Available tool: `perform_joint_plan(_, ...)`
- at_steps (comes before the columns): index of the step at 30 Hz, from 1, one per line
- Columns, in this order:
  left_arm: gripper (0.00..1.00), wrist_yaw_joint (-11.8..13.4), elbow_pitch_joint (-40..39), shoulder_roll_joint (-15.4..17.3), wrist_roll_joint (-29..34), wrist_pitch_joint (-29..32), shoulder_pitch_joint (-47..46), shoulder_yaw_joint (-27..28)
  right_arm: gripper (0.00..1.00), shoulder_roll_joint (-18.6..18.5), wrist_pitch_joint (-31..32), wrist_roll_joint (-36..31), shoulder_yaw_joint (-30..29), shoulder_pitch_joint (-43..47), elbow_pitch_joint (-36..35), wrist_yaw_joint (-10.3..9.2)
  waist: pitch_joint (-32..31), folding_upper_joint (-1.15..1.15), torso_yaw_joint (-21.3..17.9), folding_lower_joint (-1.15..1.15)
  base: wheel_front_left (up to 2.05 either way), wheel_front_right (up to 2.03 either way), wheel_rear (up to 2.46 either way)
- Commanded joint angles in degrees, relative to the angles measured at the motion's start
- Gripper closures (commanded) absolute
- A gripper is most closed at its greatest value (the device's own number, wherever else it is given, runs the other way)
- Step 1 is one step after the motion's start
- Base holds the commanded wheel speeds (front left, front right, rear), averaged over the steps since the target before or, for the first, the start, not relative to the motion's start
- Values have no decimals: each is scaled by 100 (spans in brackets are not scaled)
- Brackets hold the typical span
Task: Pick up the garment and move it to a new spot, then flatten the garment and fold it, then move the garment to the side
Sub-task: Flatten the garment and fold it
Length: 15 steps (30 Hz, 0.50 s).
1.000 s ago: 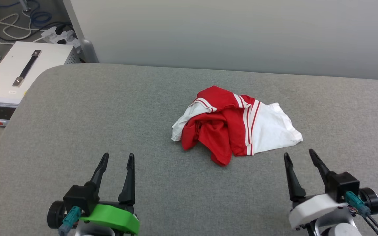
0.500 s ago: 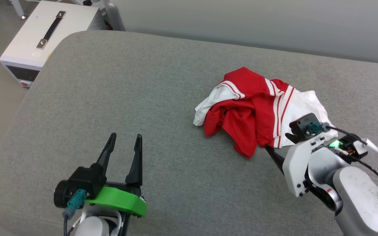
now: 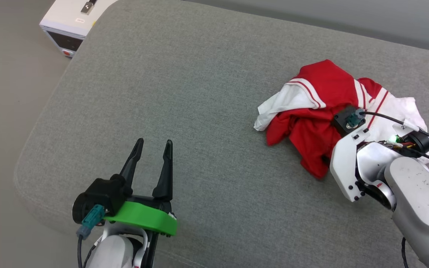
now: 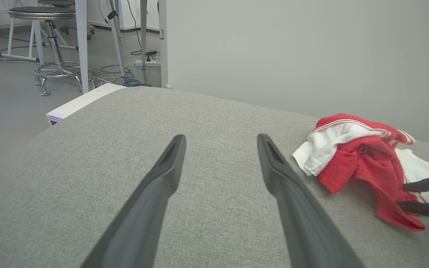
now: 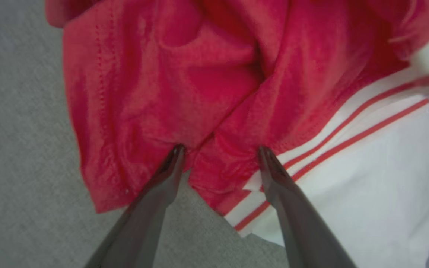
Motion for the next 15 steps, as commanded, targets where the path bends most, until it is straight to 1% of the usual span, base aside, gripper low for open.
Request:
perform_joint_plan(1, 0, 34, -33, -32, -21, -33, -105, -15, 0, -5, -52, 37, 92, -65, 110, -6, 149, 0, 157, 0, 0, 0, 0)
perform_joint_plan(6, 0, 66, -27, -32, -29, -33, -111, -12, 0, -94, -103, 148, 459, -111, 444, -6, 166, 0, 158, 0, 0, 0, 0)
perform_joint_plan(7, 0, 73, -20, -32, -29, -33, -113, -13, 51, -129, -103, 191, 560, -116, 497, -6, 156, 0, 145, 0, 0, 0, 0)
perform_joint_plan(8, 0, 77, -9, -32, -26, -33, -115, -12, 73, -167, -109, 208, 644, -126, 533, -6, 139, 0, 129, 0, 0, 0, 0)
perform_joint_plan(9, 0, 76, 6, -32, -19, -33, -116, -13, 97, -218, -126, 239, 747, -135, 560, -6, 113, 0, 106, 0, 0, 0, 0)
perform_joint_plan(10, 0, 76, 17, -32, -13, -33, -115, -11, 100, -255, -157, 280, 808, -144, 572, -6, 89, 0, 83, 0, 0, 0, 0)
perform_joint_plan(15, 0, 74, 73, -32, 46, -33, -66, 57, 100, -475, -367, 495, 972, -142, 533, -6, -137, 0, -109, 0, 0, 0, 0)
